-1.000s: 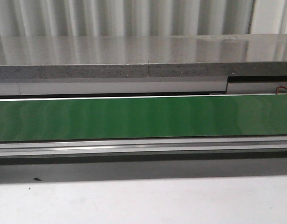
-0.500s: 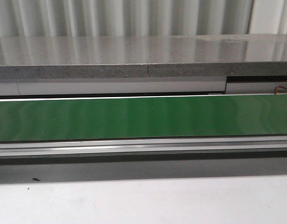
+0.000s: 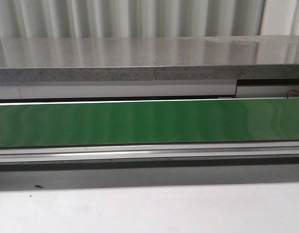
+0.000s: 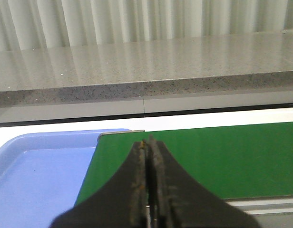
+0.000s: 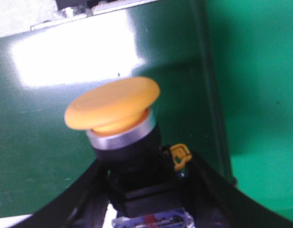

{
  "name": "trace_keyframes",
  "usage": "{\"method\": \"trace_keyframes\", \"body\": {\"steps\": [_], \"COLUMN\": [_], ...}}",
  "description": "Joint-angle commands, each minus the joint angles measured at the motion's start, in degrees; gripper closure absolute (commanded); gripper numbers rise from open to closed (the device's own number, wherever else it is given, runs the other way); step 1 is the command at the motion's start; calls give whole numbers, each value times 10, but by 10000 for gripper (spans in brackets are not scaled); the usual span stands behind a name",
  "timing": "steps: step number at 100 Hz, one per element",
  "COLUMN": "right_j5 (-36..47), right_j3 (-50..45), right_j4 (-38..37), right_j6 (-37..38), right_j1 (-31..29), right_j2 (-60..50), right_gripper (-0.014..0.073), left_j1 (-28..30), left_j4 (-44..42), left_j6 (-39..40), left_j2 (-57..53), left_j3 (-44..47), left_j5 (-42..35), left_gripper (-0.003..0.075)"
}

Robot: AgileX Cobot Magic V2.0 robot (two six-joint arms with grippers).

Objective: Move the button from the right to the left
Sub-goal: 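Carry the button over the belt and release it with the right gripper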

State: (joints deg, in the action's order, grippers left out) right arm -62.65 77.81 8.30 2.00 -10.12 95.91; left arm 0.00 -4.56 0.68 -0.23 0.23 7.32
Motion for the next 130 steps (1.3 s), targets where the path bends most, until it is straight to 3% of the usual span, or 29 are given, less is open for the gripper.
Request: {"method": "trace_keyframes", "body": {"steps": [1, 34, 44, 54, 61, 86, 93, 100, 120, 125, 130], "right_j5": [33, 43, 46, 45, 48, 58, 61, 73, 92, 102, 114], "right_j3": [2, 0, 0, 1, 1, 0, -5, -18, -78, -95, -113], "right_j4": [-8, -11, -11, -11, -11, -11, -13, -20, -46, -49, -50], "right_j6": [22, 47, 47, 46, 43, -26, -38, -50, -50, -50, -50], "right_j1": [8, 8, 8, 8, 12, 58, 79, 98, 138, 143, 147], "right_j2": [-10, 40, 40, 40, 38, -3, -16, -34, -92, -107, -126], "right_gripper": [398, 393, 290, 90, 2, 5, 41, 135, 595, 664, 657], "left_j1": [-6, -6, -6, -6, -6, -6, -6, -6, -6, -6, -6], "left_j4": [1, 1, 1, 1, 1, 1, 1, 1, 1, 1, 1], "left_j6": [5, 5, 5, 5, 5, 5, 5, 5, 5, 5, 5], "left_j2": [-18, -18, -18, -18, -18, -18, -18, -18, -18, -18, -18], "left_j3": [21, 21, 21, 21, 21, 21, 21, 21, 21, 21, 21], "left_j5": [-43, -43, -43, -43, -43, -43, -43, -43, -43, -43, -43], "left_gripper": [741, 741, 741, 741, 741, 741, 741, 741, 741, 741, 741]}}
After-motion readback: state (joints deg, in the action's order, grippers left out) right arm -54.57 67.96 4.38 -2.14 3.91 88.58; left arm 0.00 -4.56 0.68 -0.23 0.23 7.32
